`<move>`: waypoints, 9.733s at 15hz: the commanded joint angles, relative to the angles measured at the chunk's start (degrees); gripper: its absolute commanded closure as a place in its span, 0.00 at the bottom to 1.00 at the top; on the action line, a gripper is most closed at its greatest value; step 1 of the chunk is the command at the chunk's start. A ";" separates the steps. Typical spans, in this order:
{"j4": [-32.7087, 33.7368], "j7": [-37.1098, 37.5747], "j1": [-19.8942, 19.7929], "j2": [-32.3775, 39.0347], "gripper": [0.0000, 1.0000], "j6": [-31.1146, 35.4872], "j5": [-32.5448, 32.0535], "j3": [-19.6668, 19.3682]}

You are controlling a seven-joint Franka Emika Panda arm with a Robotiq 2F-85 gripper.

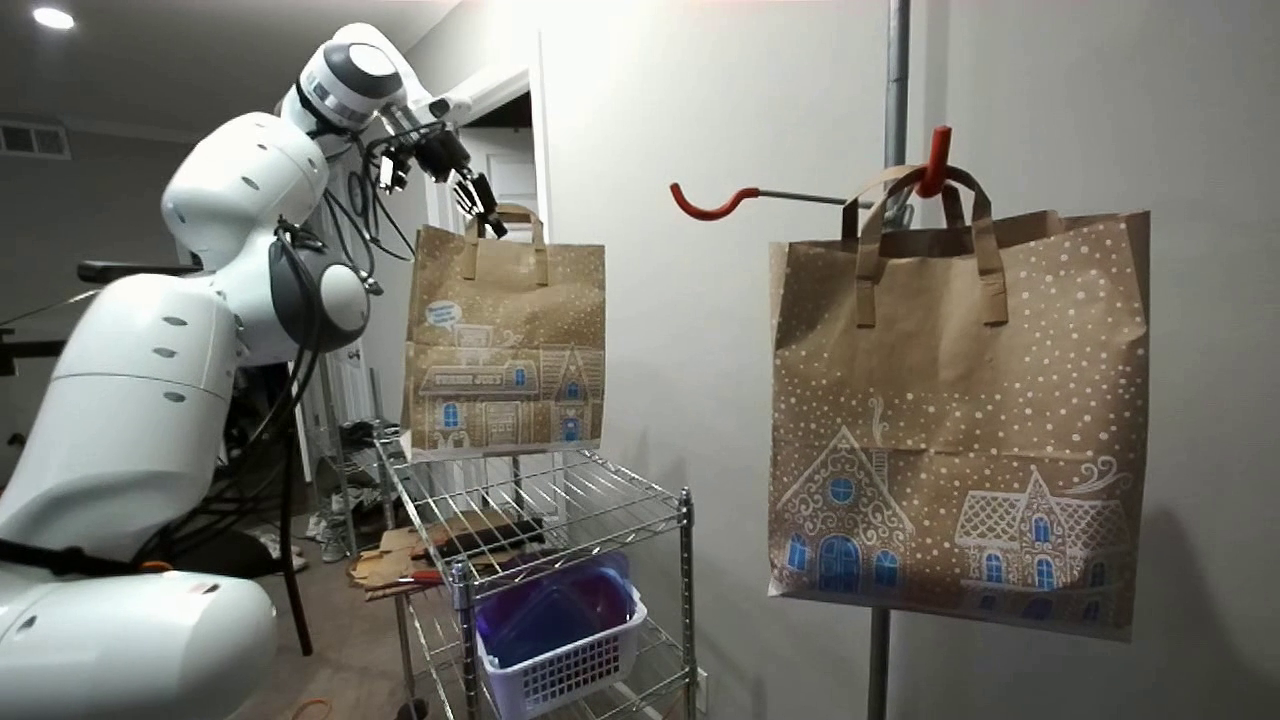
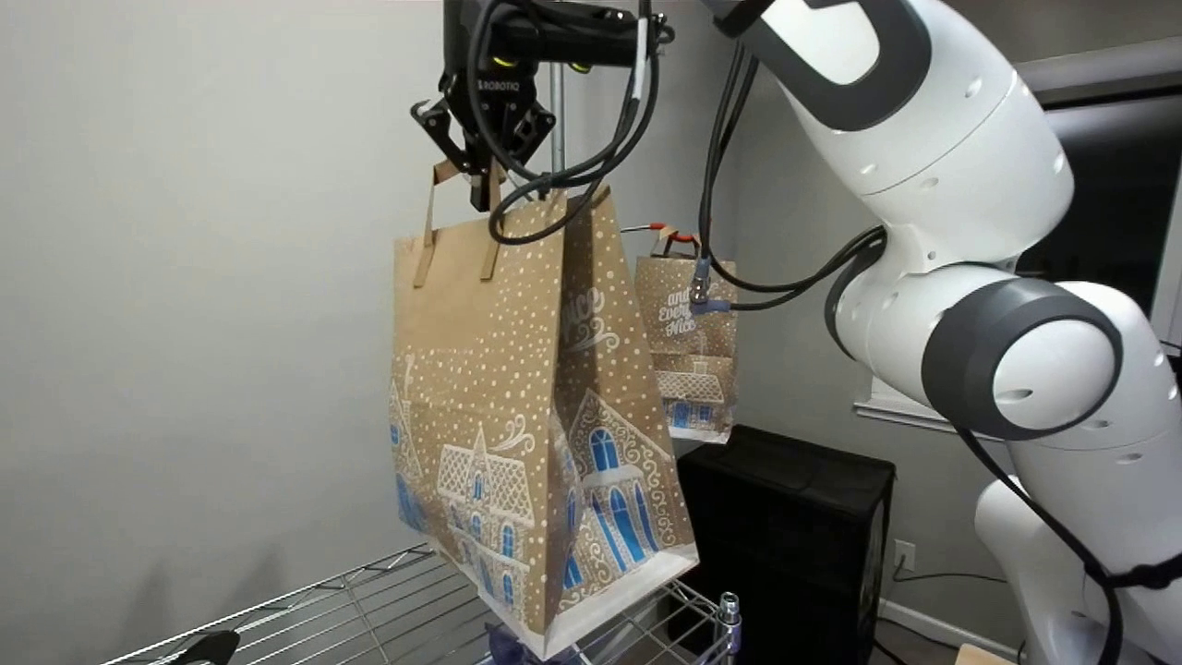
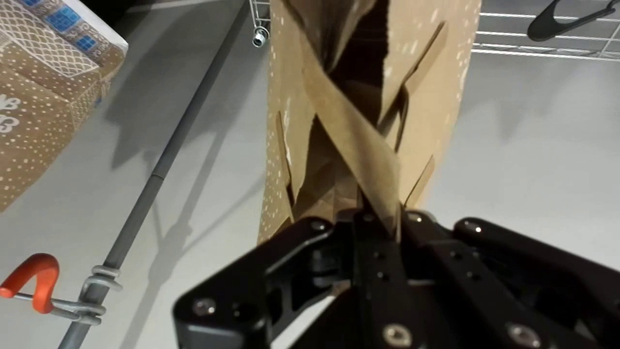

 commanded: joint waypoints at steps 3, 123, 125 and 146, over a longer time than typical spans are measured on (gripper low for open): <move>0.02 -13.24 -2.18 -6.65 0.99 -11.02 0.88 2.59; -0.51 -97.44 -51.89 -16.55 0.00 -5.35 14.36 12.57; -0.32 -97.37 -51.09 -17.89 0.00 -7.81 13.31 12.65; -0.29 -96.77 -47.04 -19.06 0.00 -8.90 7.55 13.15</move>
